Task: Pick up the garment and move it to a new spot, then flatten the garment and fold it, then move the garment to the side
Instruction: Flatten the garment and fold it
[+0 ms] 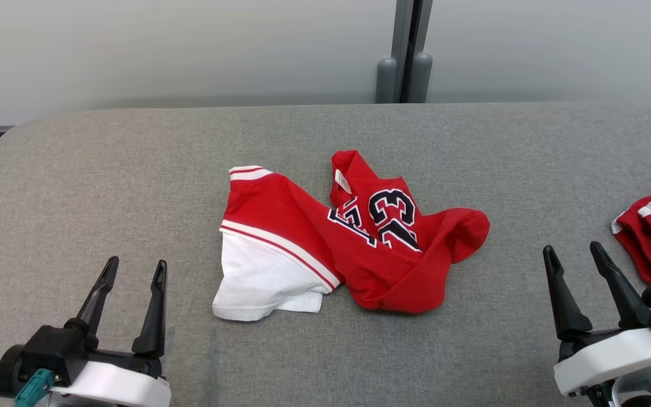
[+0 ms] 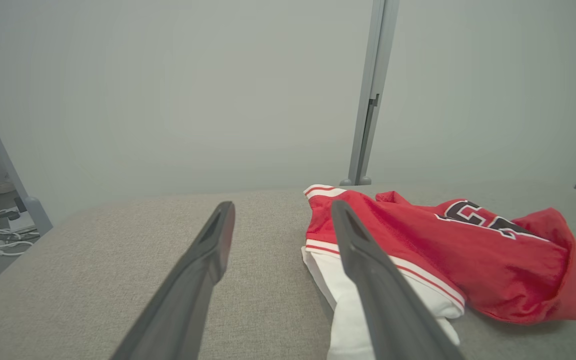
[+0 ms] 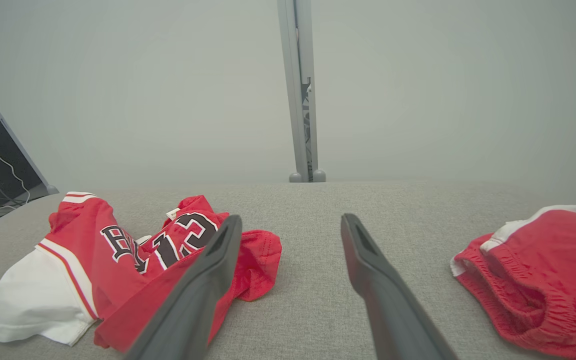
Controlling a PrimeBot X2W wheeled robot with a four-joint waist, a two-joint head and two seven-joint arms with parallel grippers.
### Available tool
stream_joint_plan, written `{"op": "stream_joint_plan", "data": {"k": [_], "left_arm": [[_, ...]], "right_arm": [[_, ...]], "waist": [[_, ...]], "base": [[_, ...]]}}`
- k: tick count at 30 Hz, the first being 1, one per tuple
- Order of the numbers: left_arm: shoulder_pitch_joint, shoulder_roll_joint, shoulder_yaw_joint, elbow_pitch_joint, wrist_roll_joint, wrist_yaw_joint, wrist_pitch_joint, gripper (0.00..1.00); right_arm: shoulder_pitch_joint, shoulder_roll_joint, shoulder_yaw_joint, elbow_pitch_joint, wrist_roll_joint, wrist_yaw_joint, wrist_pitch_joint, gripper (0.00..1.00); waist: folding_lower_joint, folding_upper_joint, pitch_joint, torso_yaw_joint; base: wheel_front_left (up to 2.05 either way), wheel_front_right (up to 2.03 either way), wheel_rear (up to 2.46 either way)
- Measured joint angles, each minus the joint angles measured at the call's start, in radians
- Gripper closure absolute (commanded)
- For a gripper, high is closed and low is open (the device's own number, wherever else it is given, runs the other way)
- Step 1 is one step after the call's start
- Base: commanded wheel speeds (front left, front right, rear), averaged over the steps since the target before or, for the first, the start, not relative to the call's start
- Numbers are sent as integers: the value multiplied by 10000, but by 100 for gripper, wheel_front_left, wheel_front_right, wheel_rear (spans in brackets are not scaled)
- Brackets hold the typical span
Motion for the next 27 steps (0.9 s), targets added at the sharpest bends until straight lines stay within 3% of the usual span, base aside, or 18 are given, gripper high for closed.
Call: {"op": "stream_joint_plan", "data": {"k": [20, 27], "left_arm": [[-131, -15, -249, -102, -12, 128, 125, 0], [-664, -261, -688, 692, -48, -219, 148, 0]], "right_arm": [[153, 2, -58, -368, -84, 0, 199, 0], [23, 0, 12, -527, -291, 0, 297, 0]], "waist": [[0, 0, 245, 18], [0, 0, 662, -28]], "base": [[0, 0, 0], [0, 0, 0]]}}
